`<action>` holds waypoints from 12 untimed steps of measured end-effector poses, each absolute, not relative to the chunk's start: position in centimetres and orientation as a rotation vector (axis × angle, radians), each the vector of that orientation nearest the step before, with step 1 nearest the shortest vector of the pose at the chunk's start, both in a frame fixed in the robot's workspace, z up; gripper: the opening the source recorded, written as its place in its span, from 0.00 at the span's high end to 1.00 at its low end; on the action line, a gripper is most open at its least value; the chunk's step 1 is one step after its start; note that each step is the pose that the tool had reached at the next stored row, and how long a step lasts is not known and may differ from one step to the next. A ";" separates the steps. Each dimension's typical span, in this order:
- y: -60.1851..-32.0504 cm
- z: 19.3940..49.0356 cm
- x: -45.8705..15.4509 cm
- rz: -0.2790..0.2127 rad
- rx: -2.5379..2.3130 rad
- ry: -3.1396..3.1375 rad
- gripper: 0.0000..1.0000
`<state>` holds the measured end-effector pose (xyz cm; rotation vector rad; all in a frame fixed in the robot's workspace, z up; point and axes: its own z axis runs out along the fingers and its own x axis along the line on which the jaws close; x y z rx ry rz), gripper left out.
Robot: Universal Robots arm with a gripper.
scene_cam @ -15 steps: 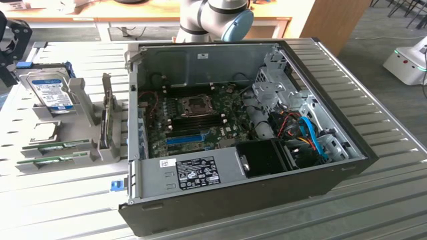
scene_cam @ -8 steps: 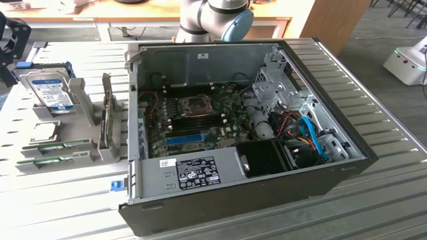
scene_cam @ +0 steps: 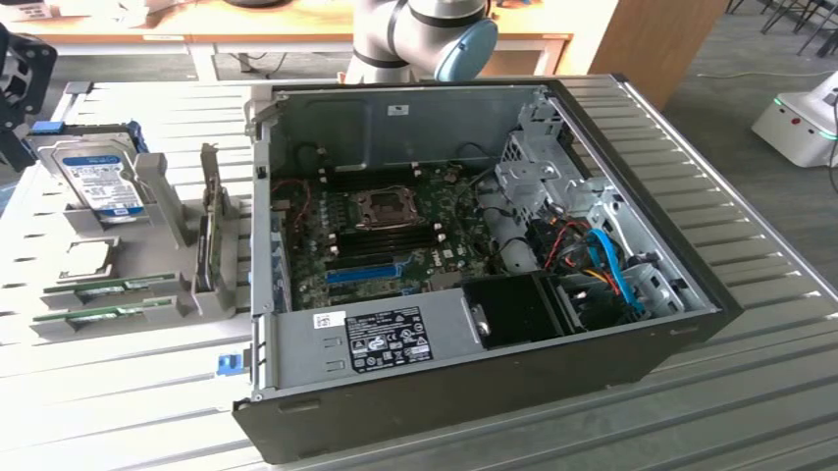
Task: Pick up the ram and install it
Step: 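Pick up the ram and move it above insertion slot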
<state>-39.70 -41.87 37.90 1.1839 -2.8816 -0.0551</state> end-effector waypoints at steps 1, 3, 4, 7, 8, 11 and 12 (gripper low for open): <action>-41.9 37.9 -39.7 -0.055 1.210 -2.871 0.90; -41.9 37.9 -39.7 -0.054 1.261 -2.848 0.90; -41.9 37.9 -39.7 -0.054 1.289 -2.835 0.90; -41.9 37.9 -39.7 -0.052 1.363 -2.799 0.90; -41.9 37.9 -39.7 -0.052 1.388 -2.786 0.90; -41.9 37.9 -39.7 -0.051 1.465 -2.746 0.90; -41.9 37.9 -39.7 -0.050 1.489 -2.732 0.90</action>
